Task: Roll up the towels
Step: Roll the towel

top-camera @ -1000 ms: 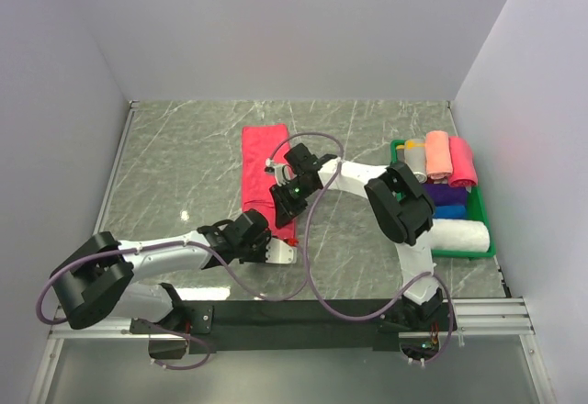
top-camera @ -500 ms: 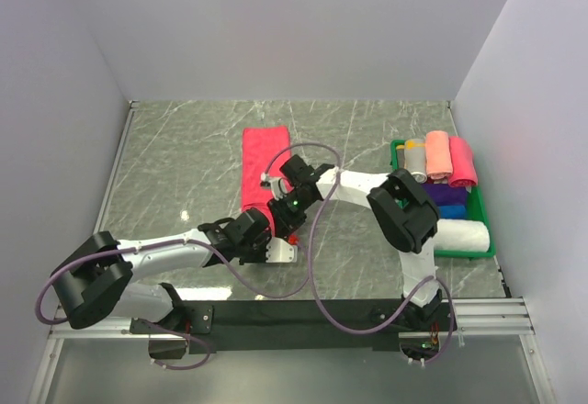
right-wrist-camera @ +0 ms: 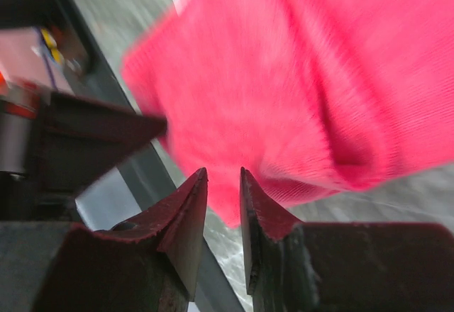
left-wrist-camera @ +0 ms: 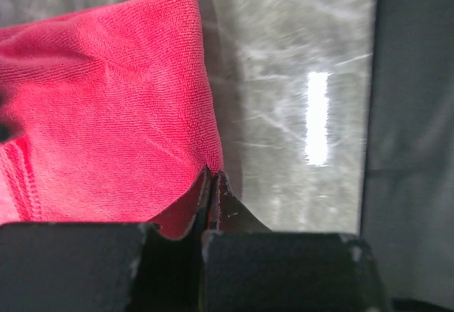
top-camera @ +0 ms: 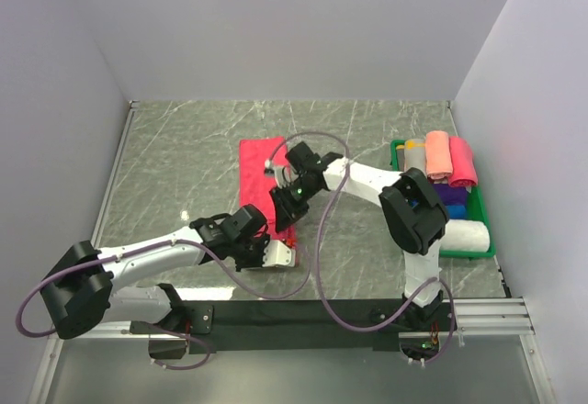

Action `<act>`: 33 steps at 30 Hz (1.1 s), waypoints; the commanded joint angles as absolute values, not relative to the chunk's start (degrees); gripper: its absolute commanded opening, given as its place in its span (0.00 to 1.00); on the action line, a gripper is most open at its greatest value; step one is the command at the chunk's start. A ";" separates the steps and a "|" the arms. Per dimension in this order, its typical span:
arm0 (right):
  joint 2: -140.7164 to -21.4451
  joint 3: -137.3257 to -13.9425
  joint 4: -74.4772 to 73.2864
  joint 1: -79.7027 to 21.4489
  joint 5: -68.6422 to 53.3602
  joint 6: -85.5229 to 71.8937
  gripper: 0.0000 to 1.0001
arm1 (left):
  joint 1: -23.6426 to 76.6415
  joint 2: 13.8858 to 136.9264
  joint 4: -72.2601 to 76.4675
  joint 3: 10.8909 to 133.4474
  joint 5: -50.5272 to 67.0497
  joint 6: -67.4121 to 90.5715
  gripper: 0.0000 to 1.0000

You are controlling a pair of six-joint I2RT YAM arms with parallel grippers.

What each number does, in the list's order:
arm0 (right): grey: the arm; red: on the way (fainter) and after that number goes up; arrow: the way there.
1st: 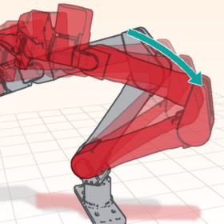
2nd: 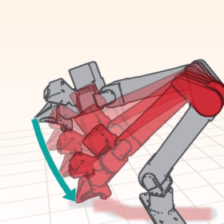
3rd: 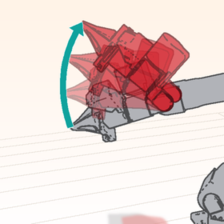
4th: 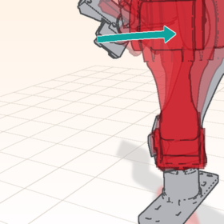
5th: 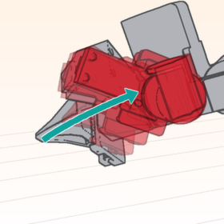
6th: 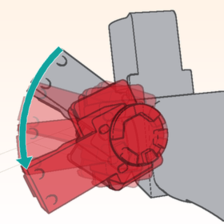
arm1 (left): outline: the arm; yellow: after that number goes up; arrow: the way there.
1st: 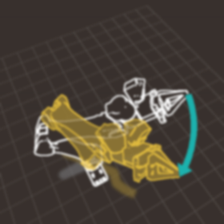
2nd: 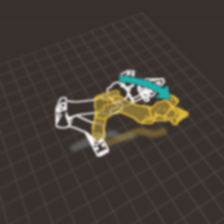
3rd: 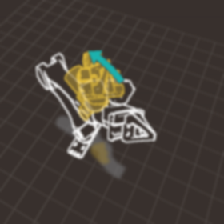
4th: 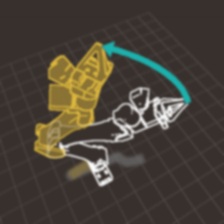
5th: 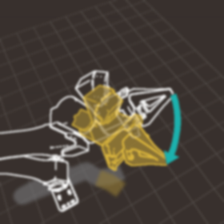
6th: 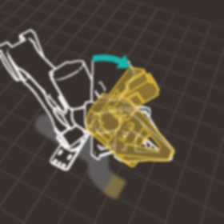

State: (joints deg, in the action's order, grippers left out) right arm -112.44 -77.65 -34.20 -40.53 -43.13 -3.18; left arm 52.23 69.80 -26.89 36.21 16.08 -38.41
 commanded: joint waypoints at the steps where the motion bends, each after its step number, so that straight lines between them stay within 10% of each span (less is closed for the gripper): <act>1: -108.45 -82.79 -32.96 -39.64 -42.19 -3.96 0.33 | 52.38 68.90 -32.86 39.72 23.46 -36.74 0.00; 33: -121.38 -87.45 -33.49 -40.87 -38.58 -2.11 0.32 | 31.21 84.90 -32.44 54.05 31.29 -41.31 0.00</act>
